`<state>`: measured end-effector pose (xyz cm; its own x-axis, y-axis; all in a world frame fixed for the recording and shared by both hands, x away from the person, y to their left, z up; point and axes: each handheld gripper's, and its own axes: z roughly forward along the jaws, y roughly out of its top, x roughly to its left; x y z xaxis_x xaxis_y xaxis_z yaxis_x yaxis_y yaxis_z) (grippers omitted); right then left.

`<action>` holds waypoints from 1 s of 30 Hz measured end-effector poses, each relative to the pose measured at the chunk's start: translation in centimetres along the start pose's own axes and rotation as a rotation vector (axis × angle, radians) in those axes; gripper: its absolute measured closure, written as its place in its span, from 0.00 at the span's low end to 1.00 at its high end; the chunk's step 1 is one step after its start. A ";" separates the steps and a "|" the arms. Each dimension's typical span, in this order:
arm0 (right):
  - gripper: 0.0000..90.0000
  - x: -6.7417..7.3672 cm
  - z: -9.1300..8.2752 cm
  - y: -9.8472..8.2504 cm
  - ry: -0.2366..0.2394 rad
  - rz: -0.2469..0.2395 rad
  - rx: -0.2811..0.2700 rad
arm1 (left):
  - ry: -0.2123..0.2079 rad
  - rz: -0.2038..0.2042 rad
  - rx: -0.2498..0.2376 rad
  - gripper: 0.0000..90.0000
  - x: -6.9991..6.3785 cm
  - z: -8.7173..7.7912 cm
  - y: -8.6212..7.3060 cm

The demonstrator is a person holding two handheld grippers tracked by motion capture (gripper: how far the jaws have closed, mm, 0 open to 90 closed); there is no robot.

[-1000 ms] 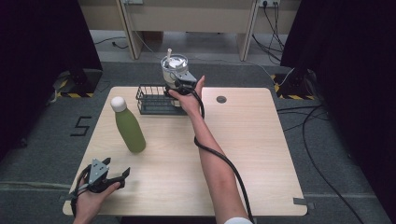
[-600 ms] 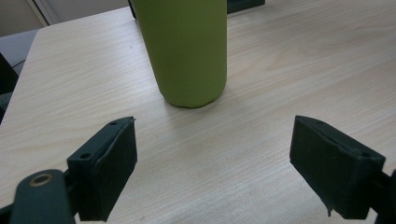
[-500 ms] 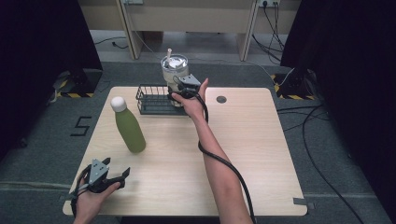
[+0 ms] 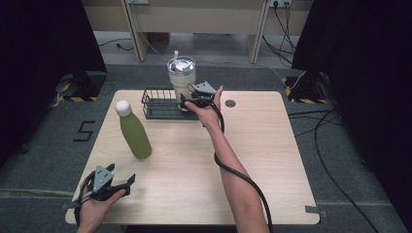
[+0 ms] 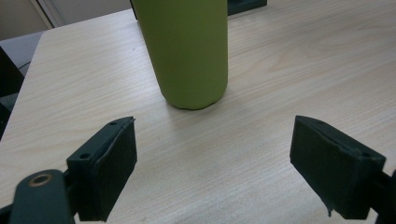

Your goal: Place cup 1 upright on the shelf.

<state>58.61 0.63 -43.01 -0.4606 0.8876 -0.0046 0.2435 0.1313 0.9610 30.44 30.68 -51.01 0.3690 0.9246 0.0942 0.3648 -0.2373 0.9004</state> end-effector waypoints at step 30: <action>0.12 -2.0 -6.9 -2.2 0.000 -0.040 0.009 | 0.005 -0.002 -0.006 0.16 0.0 -0.1 0.1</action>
<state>53.11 -4.52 -43.25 -0.4698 0.8818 -0.0426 0.2330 0.1704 0.9574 30.44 30.69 -50.89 0.3636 0.9267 0.0946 0.3607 -0.2337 0.9030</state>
